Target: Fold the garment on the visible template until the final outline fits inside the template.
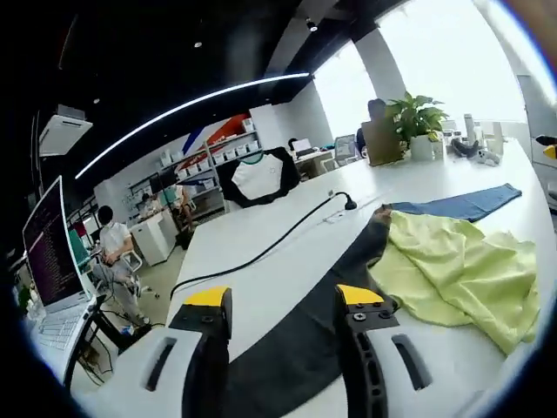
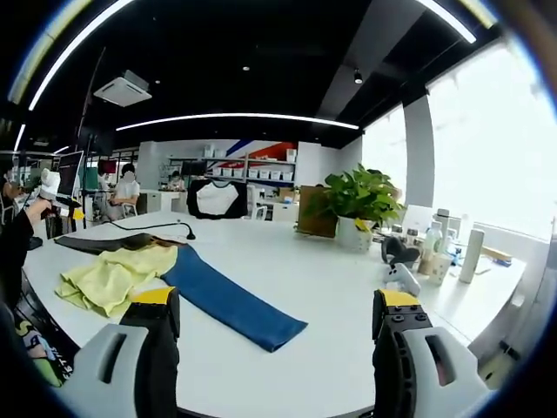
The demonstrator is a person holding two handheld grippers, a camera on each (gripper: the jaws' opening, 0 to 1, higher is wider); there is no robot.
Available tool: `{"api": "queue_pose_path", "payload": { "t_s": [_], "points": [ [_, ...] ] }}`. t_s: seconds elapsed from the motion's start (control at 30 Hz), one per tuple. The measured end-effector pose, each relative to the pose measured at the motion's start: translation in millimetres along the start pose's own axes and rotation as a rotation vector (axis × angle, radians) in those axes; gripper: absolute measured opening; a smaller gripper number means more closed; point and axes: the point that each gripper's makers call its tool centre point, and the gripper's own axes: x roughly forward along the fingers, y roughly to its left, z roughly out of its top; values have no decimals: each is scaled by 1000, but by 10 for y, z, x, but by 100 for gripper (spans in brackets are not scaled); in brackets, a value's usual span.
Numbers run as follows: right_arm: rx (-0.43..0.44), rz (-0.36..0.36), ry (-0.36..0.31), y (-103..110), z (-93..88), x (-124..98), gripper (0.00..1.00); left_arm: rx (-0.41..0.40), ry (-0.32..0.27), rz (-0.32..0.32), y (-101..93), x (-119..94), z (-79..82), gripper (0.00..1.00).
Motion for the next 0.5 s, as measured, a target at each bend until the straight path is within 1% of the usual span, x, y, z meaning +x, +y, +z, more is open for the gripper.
{"api": "queue_pose_path", "payload": {
  "t_s": [0.07, 0.2, 0.23, 0.3, 0.37, 0.4, 0.43, 0.47, 0.5],
  "points": [
    [0, 4, 2, 13, -2, 8, 94, 7, 1, -21, -64, 44, 68, 59],
    [-2, 11, 6, 29, -8, 28, 94, 24, -34, -70, -207, 155, 256, 81],
    [-1, 12, 6, 25, -8, 32, 94, 28, -44, -79, -236, 174, 296, 84],
    [0, 12, 6, 22, -9, 34, 94, 45, -65, -126, -342, 232, 387, 91],
    [-1, 10, 6, 16, -11, 35, 94, 26, -77, -175, -454, 308, 454, 99],
    [1, 9, 6, 11, -12, 35, 94, 30, -90, -205, -523, 341, 496, 99],
    [1, 9, 6, 8, -12, 35, 94, 28, -93, -221, -564, 370, 520, 100],
    [2, 8, 5, 4, -12, 35, 94, 35, -98, -233, -615, 417, 549, 100],
    [3, 8, 6, -2, -16, 35, 94, 42, -101, -233, -623, 435, 561, 100]
  ]
}}
